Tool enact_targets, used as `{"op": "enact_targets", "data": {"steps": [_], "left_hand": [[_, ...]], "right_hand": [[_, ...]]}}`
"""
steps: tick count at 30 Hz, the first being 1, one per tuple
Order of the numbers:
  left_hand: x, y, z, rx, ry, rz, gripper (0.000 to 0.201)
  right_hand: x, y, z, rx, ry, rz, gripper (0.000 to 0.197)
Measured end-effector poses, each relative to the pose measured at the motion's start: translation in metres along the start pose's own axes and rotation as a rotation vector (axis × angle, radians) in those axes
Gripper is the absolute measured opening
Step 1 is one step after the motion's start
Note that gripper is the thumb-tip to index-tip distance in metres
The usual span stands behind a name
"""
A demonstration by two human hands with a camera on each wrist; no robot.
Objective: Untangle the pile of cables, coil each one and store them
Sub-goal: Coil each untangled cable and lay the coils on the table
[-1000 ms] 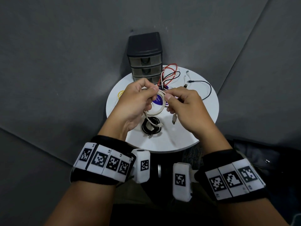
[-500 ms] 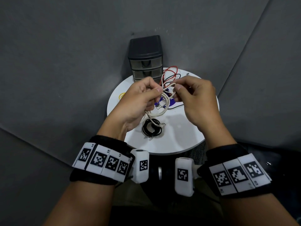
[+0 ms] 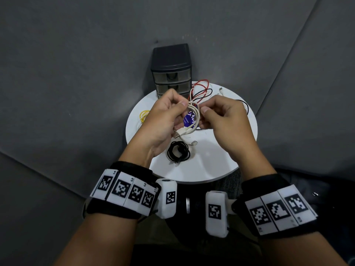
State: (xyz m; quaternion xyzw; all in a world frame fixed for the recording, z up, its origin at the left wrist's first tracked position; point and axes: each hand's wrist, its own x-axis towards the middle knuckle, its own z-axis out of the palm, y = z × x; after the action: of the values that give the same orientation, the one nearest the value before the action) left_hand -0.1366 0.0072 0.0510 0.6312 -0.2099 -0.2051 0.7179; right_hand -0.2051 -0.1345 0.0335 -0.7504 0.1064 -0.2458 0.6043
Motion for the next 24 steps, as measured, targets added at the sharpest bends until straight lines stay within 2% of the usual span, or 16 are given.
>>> {"op": "enact_targets", "data": {"steps": [7, 12, 15, 17, 20, 22, 24], "left_hand": [[0.001, -0.003, 0.001, 0.023, 0.052, -0.001, 0.022], [0.001, -0.001, 0.003, -0.002, 0.059, 0.012, 0.012], [0.001, 0.002, 0.004, -0.005, 0.07, 0.035, 0.013], [0.002, 0.005, 0.002, -0.044, 0.104, 0.043, 0.014], [0.006, 0.005, -0.003, -0.095, 0.16, 0.051, 0.014], [0.008, 0.003, -0.007, -0.083, 0.185, 0.054, 0.014], [0.009, 0.001, -0.011, -0.052, 0.209, 0.056, 0.014]], "right_hand": [[-0.002, -0.001, 0.002, -0.109, -0.115, -0.015, 0.013], [0.006, -0.004, -0.001, -0.211, -0.194, -0.033, 0.009], [0.009, -0.007, -0.007, -0.196, -0.294, 0.001, 0.006], [0.007, -0.005, -0.01, -0.187, -0.405, 0.058, 0.014], [0.003, 0.006, -0.006, -0.386, -0.548, 0.061, 0.021], [0.001, 0.009, -0.003, -0.415, -0.583, 0.062, 0.009], [0.002, 0.007, -0.005, -0.374, -0.574, 0.07, 0.012]]}}
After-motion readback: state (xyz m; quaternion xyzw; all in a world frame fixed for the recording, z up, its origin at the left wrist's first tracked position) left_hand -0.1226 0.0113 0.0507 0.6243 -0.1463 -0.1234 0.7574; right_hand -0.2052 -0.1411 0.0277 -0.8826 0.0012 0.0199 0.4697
